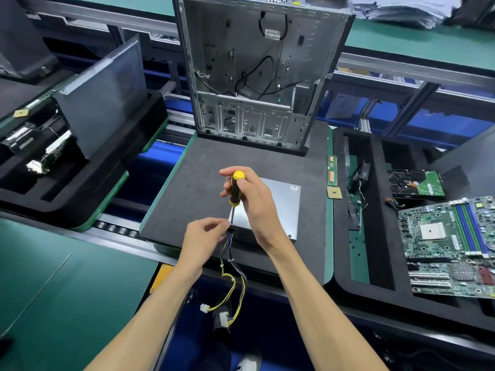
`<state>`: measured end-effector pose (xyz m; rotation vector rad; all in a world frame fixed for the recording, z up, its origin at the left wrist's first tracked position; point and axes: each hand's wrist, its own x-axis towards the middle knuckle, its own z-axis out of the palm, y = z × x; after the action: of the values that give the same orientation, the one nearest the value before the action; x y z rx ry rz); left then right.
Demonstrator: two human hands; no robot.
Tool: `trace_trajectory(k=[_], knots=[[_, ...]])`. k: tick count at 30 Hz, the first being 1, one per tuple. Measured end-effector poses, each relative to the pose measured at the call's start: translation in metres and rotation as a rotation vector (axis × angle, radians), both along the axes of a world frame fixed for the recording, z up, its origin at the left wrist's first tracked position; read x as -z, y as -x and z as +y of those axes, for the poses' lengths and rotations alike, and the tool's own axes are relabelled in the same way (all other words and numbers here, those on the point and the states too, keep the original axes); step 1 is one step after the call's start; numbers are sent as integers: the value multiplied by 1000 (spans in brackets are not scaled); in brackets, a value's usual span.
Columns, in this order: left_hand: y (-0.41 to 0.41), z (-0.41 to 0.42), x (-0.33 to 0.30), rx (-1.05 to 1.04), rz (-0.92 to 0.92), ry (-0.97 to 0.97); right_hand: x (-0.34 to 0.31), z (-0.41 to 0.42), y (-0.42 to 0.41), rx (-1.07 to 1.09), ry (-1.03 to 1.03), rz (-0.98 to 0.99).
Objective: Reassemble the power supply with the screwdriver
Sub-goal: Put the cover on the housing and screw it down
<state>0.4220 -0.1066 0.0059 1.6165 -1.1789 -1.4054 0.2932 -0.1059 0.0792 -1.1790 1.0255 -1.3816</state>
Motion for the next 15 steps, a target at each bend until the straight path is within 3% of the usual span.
trace_trajectory(k=[15], knots=[[2, 2, -5, 1, -22, -7, 2, 1, -1, 3, 74, 35]])
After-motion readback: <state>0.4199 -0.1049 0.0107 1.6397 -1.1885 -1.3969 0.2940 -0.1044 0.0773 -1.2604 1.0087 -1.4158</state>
